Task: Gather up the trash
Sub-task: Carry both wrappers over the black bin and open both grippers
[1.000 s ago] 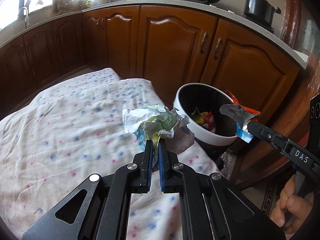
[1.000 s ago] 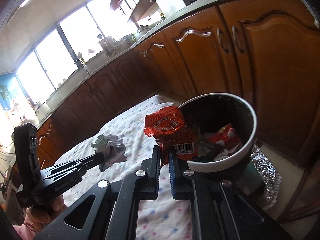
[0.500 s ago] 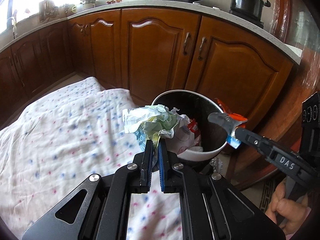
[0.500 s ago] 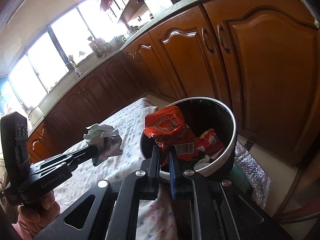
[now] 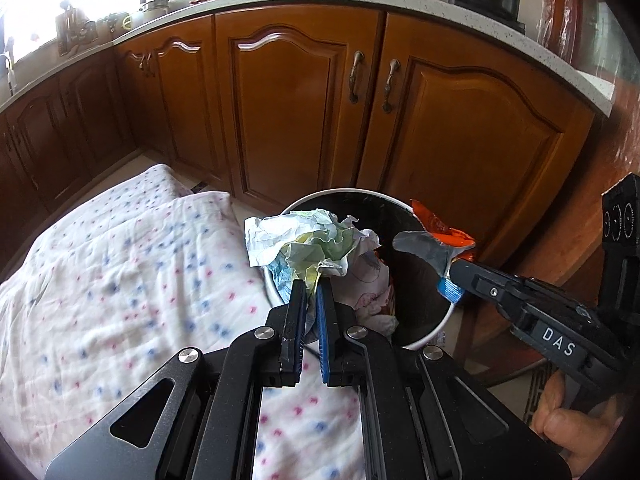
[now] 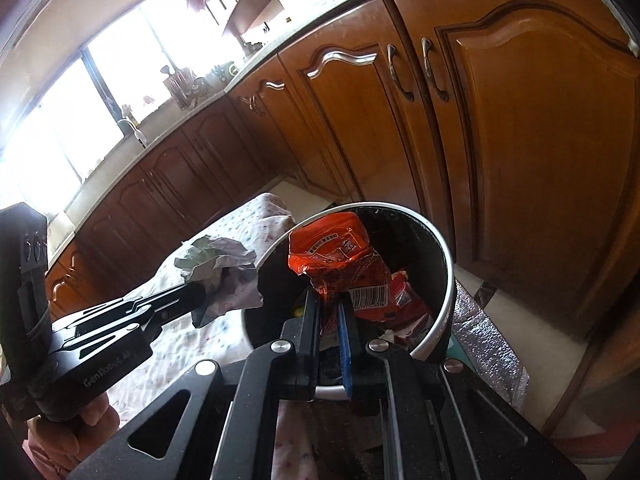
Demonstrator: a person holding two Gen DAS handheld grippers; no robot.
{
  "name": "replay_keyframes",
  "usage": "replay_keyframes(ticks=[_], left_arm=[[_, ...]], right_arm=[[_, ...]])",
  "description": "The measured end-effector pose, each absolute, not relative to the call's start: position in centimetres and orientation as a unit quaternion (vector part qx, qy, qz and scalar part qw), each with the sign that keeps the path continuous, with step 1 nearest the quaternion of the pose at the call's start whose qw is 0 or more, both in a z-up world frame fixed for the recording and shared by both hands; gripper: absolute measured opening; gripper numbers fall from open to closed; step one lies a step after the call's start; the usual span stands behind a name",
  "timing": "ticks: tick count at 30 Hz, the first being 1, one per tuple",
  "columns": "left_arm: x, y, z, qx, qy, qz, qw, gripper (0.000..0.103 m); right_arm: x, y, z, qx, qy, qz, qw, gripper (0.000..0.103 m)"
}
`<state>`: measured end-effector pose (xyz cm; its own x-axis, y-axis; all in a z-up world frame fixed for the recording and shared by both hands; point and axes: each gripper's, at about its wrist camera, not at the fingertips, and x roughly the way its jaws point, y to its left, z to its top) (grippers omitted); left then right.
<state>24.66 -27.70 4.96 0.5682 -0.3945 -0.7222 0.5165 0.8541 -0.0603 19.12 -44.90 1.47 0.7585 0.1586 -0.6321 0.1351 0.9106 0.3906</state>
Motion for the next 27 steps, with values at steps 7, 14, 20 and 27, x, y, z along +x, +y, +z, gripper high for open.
replay_keyframes(ticks=[7, 14, 20, 27], left_arm=[[25.8, -29.9, 4.2, 0.098, 0.395, -0.258, 0.876, 0.005], [27.4, -31.4, 3.1, 0.104, 0.411, -0.254, 0.869, 0.005], [28.1, -32.3, 2.6, 0.108, 0.417, -0.252, 0.867, 0.005], [28.4, -32.6, 2.1, 0.112, 0.424, -0.250, 0.864, 0.005]], right_arm=[[20.5, -45.8, 0.7, 0.207, 0.365, 0.002, 0.908, 0.009], [21.2, -46.2, 0.0, 0.208, 0.375, 0.003, 0.903, 0.009], [21.9, -46.1, -0.2, 0.204, 0.385, 0.002, 0.900, 0.009], [22.5, -46.0, -0.7, 0.198, 0.398, 0.005, 0.896, 0.011]])
